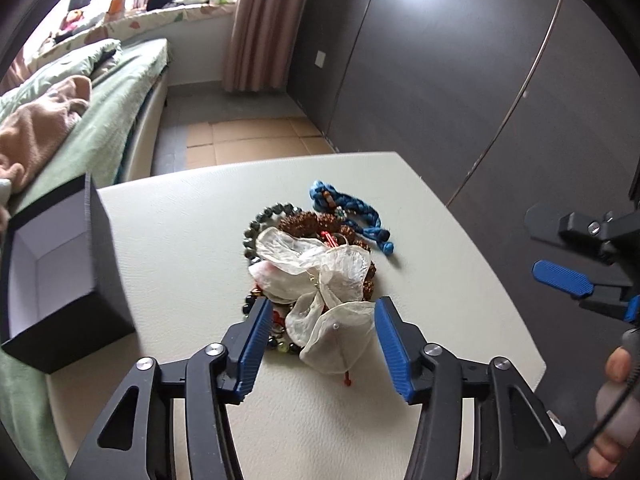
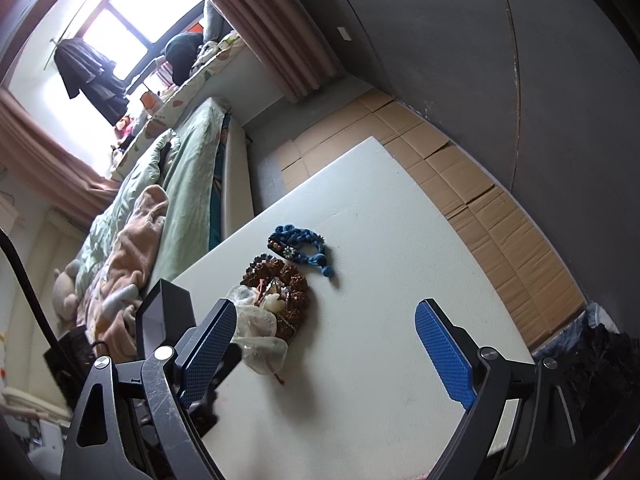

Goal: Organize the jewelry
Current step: 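Reach into the jewelry pile and grasp the white cloth pouches with the left tool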

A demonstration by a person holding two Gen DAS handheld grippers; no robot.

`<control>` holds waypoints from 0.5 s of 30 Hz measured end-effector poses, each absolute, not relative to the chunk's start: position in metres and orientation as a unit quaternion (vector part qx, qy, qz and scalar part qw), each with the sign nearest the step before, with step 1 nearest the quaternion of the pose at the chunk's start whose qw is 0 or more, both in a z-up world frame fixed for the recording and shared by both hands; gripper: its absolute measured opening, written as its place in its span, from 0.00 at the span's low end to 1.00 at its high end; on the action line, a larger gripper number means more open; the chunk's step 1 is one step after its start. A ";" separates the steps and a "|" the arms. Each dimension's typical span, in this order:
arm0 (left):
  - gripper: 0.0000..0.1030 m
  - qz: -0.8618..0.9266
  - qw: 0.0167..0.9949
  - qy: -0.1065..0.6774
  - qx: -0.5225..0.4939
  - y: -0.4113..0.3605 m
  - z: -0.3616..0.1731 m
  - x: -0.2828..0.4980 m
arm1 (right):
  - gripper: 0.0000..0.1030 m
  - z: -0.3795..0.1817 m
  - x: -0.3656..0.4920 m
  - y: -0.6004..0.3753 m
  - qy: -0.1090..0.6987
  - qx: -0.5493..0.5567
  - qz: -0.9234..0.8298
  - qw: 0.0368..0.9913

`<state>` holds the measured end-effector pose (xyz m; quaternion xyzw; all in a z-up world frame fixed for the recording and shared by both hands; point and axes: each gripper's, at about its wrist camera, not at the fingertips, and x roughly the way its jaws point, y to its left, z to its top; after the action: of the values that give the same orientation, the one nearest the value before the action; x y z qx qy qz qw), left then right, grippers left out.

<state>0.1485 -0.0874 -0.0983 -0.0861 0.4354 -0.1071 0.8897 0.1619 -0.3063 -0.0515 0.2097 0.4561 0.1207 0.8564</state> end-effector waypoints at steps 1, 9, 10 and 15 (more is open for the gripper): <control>0.47 -0.108 0.887 0.440 -0.084 -0.090 -0.102 0.152 | 0.89 -0.052 0.164 -0.306 0.457 0.209 0.121 0.856; 0.01 -0.112 0.883 0.449 -0.071 -0.092 -0.104 0.160 | 0.89 -0.062 0.183 -0.298 0.472 0.207 0.123 0.848; 0.01 -0.110 0.886 0.444 -0.077 -0.089 -0.100 0.159 | 0.89 -0.064 0.186 -0.296 0.474 0.205 0.124 0.847; 0.01 -0.103 0.902 0.406 -0.100 -0.068 -0.077 0.160 | 0.75 -0.071 0.195 -0.291 0.480 0.229 0.138 0.836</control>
<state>0.1599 -0.0679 -0.0769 -0.0995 0.4064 -0.1035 0.9024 0.1950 -0.2908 -0.0708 0.2286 0.4799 0.1383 0.8357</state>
